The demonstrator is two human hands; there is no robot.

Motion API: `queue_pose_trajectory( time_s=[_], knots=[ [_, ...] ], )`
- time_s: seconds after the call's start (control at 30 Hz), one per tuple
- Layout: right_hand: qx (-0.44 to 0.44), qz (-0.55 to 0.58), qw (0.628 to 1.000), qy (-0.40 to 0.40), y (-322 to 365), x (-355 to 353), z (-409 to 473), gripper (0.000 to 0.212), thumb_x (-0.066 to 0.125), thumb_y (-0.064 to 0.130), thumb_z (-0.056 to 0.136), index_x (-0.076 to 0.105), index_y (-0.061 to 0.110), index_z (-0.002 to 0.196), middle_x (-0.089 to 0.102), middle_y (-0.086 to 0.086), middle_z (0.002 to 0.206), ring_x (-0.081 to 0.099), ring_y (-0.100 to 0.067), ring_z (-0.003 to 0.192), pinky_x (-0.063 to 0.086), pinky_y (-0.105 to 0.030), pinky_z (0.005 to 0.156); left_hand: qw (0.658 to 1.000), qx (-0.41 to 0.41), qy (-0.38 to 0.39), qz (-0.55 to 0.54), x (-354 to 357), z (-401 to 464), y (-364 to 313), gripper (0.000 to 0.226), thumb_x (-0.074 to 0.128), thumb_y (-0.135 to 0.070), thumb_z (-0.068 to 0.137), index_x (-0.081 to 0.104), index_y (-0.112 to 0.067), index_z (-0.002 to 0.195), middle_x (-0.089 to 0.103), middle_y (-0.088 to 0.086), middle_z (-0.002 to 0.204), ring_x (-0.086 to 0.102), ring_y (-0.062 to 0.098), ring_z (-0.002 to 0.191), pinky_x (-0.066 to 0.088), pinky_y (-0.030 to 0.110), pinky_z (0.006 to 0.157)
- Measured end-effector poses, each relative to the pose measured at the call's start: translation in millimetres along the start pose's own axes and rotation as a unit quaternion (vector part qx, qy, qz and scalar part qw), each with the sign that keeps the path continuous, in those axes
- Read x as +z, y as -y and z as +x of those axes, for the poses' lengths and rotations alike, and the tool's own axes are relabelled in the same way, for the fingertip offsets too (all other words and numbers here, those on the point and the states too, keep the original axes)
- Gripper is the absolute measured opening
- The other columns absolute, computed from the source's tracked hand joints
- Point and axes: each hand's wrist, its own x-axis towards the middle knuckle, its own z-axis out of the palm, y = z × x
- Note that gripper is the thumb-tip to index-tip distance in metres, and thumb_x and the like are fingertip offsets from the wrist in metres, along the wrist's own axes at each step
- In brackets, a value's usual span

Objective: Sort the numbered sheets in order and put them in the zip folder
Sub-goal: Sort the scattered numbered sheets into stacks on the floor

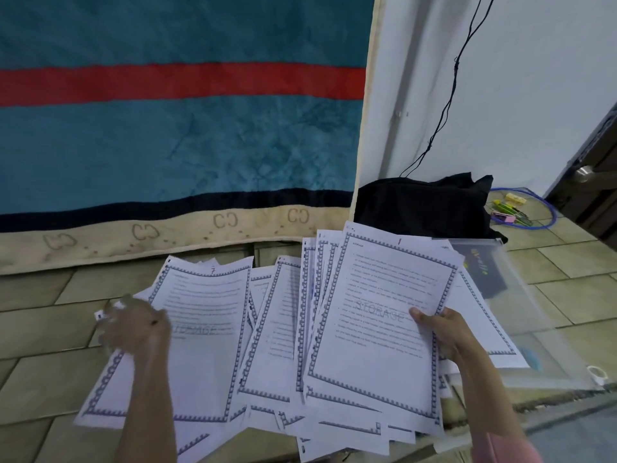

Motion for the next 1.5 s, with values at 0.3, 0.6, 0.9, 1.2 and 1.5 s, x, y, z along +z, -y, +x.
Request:
queue_pose_trajectory(
  time_s=[0.3, 0.6, 0.9, 1.2, 1.5],
  knots=[
    [-0.007, 0.072, 0.996, 0.054, 6, 7, -3, 0.018, 0.063, 0.005, 0.085, 0.064, -0.002, 0.102, 0.071, -0.017, 0.096, 0.071, -0.032, 0.081, 0.058, -0.043, 0.066, 0.769, 0.064, 0.539, -0.338, 16, -116, -133, 0.066, 0.061, -0.042, 0.086, 0.039, -0.008, 0.138, 0.041, 0.005, 0.141, 0.04, 0.024, 0.132, 0.034, 0.041, 0.109],
    [-0.056, 0.091, 0.994, 0.036, 5, -7, -11, 0.016, 0.068, 0.0, 0.079, 0.067, 0.001, 0.095, 0.073, -0.009, 0.084, 0.071, -0.022, 0.074, 0.058, -0.03, 0.055, 0.753, 0.008, 0.439, -0.49, 24, -99, -127, 0.014, 0.07, -0.012, 0.081, 0.066, -0.015, 0.094, 0.068, 0.004, 0.102, 0.064, 0.014, 0.092, 0.051, 0.03, 0.086],
    [-0.098, 0.055, 0.99, 0.081, 2, -1, -7, 0.088, 0.094, 0.045, 0.017, 0.071, 0.006, 0.093, 0.075, -0.006, 0.089, 0.072, -0.023, 0.083, 0.059, -0.029, 0.064, 0.745, -0.024, 0.418, -0.52, 30, -90, -119, 0.02, 0.065, -0.012, 0.085, 0.063, -0.014, 0.104, 0.066, 0.007, 0.113, 0.059, 0.023, 0.109, 0.042, 0.04, 0.103],
    [-0.089, 0.063, 0.993, 0.048, -1, -6, -11, 0.012, 0.064, 0.005, 0.085, 0.066, 0.011, 0.096, 0.072, -0.007, 0.092, 0.072, -0.017, 0.071, 0.057, -0.03, 0.055, 0.736, -0.007, 0.42, -0.531, 35, -87, -116, 0.025, 0.061, -0.02, 0.089, 0.059, -0.018, 0.114, 0.064, 0.002, 0.115, 0.059, 0.021, 0.11, 0.042, 0.04, 0.103],
    [-0.137, 0.068, 0.987, 0.058, 0, 5, -11, 0.017, 0.074, -0.004, 0.072, 0.068, 0.012, 0.076, 0.07, 0.007, 0.06, 0.066, -0.014, 0.072, 0.052, -0.024, 0.066, 0.738, -0.007, 0.391, -0.55, 37, -94, -117, 0.031, 0.058, -0.016, 0.09, 0.056, -0.011, 0.121, 0.063, 0.004, 0.113, 0.06, 0.018, 0.103, 0.045, 0.029, 0.089]
  ],
)
